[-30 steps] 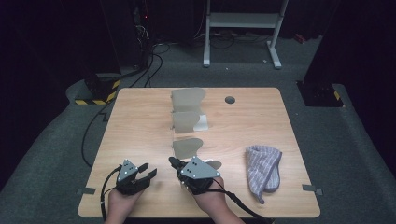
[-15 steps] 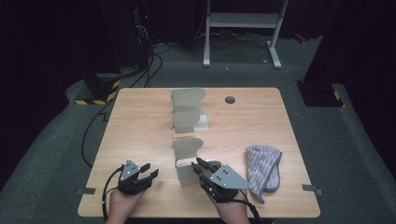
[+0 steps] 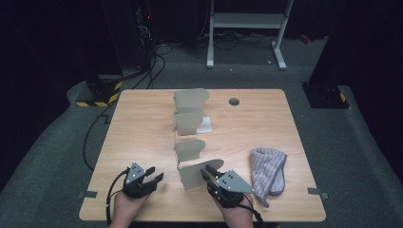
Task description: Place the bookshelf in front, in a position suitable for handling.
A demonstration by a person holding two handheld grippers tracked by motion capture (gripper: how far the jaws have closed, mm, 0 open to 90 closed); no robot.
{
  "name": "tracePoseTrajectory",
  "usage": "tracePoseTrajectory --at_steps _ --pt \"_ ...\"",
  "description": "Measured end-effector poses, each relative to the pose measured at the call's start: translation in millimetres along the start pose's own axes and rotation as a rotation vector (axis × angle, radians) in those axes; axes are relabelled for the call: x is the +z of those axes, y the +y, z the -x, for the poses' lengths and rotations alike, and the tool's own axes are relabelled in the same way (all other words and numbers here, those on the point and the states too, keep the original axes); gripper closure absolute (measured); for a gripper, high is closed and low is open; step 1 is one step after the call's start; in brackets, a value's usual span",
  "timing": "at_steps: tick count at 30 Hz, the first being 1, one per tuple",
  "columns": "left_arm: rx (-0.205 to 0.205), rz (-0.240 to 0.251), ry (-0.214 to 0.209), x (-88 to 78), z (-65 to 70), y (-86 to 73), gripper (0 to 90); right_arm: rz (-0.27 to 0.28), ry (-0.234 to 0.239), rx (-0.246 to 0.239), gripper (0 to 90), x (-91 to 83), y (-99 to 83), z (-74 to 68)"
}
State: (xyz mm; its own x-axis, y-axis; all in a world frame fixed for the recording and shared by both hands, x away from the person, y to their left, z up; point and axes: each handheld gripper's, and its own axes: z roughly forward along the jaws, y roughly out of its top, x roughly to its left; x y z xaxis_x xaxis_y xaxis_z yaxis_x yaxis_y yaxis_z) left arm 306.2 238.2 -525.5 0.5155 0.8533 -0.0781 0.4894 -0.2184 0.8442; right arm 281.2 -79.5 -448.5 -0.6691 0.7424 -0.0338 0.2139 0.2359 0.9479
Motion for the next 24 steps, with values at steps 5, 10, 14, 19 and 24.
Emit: tracePoseTrajectory --at_steps 5,10,14,19,24 --pt "-0.003 0.001 -0.001 -0.6 -1.6 -0.3 53.0 -0.015 -0.068 0.039 72.5 18.1 6.2 23.6" --pt "-0.004 0.004 -0.001 -1.6 -2.3 -0.1 53.0 -0.021 -0.079 0.047 70.5 33.0 13.1 31.6" --pt "-0.004 0.004 -0.003 -1.6 -2.8 -0.2 53.0 -0.038 -0.087 0.036 68.8 46.7 19.1 32.1" --pt "-0.004 0.004 -0.005 -2.3 -2.2 -0.2 53.1 -0.043 -0.101 0.048 67.2 61.6 26.8 37.8" --pt "-0.011 0.015 -0.015 -2.4 -1.1 1.0 53.0 -0.036 -0.076 0.039 63.6 58.6 29.0 31.3"
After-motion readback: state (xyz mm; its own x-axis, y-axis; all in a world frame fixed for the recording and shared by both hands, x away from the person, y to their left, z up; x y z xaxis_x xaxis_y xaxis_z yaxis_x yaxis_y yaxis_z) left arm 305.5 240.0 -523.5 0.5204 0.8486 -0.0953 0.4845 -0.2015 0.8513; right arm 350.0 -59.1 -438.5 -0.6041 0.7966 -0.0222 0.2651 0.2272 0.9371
